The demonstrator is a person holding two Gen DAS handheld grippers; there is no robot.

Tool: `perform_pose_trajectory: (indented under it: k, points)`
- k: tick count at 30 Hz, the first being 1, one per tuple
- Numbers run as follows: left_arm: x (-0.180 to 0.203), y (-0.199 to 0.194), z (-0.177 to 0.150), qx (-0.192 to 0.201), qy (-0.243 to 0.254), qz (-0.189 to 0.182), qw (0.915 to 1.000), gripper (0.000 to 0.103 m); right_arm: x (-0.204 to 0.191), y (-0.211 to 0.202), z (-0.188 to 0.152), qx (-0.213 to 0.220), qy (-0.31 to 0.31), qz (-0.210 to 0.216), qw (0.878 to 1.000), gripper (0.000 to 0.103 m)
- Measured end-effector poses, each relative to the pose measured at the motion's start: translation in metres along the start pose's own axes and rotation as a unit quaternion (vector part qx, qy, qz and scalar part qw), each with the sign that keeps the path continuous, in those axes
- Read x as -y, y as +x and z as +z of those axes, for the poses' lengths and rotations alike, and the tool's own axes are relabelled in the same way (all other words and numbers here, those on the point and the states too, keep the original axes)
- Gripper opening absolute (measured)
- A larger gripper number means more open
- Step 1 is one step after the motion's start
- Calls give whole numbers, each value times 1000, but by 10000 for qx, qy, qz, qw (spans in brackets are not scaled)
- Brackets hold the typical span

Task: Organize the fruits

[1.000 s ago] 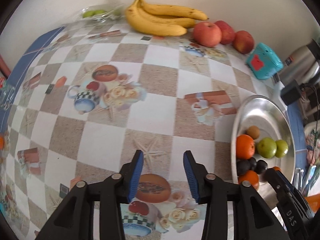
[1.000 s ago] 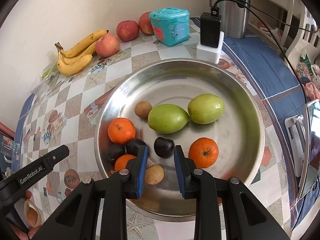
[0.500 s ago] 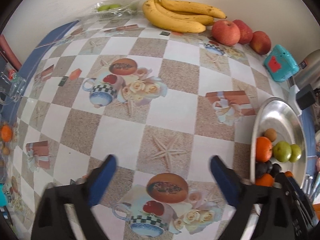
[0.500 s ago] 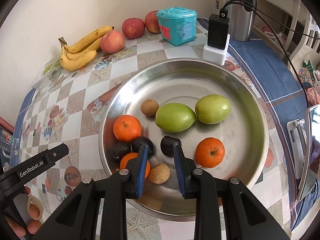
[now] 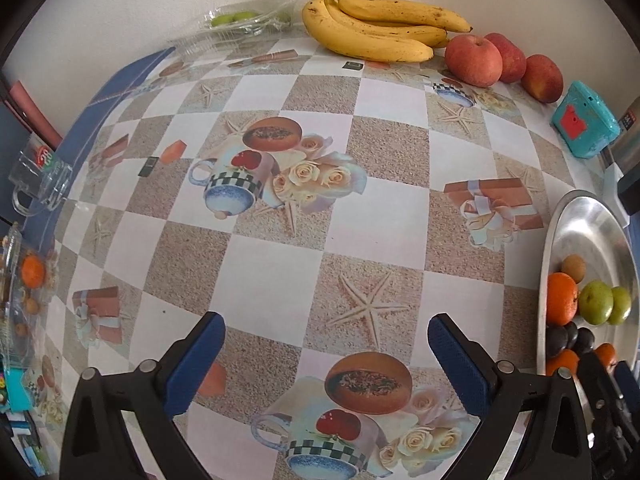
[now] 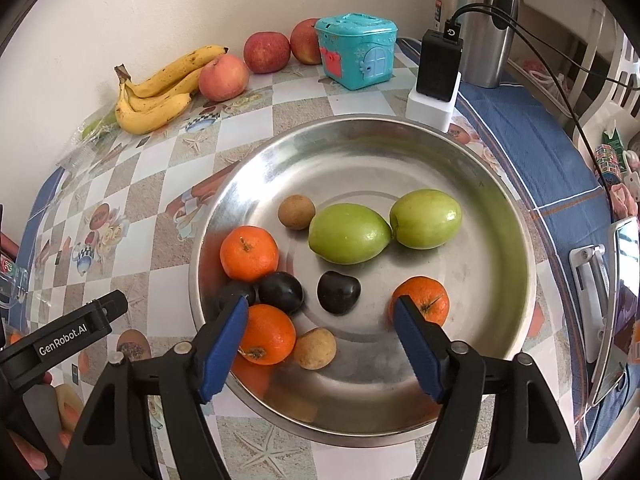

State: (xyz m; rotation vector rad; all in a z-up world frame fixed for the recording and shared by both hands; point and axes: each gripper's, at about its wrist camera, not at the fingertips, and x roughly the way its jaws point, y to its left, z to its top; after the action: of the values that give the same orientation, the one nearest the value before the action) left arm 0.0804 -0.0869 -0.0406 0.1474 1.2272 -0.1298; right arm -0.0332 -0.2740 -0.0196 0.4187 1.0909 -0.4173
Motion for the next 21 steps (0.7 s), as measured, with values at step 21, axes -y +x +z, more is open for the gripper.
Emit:
perform_pose_trajectory:
  k: [21]
  points:
    - [1, -8, -4, 205, 331, 586, 9975, 103, -8, -8, -1, 2, -267, -116, 9996, 96]
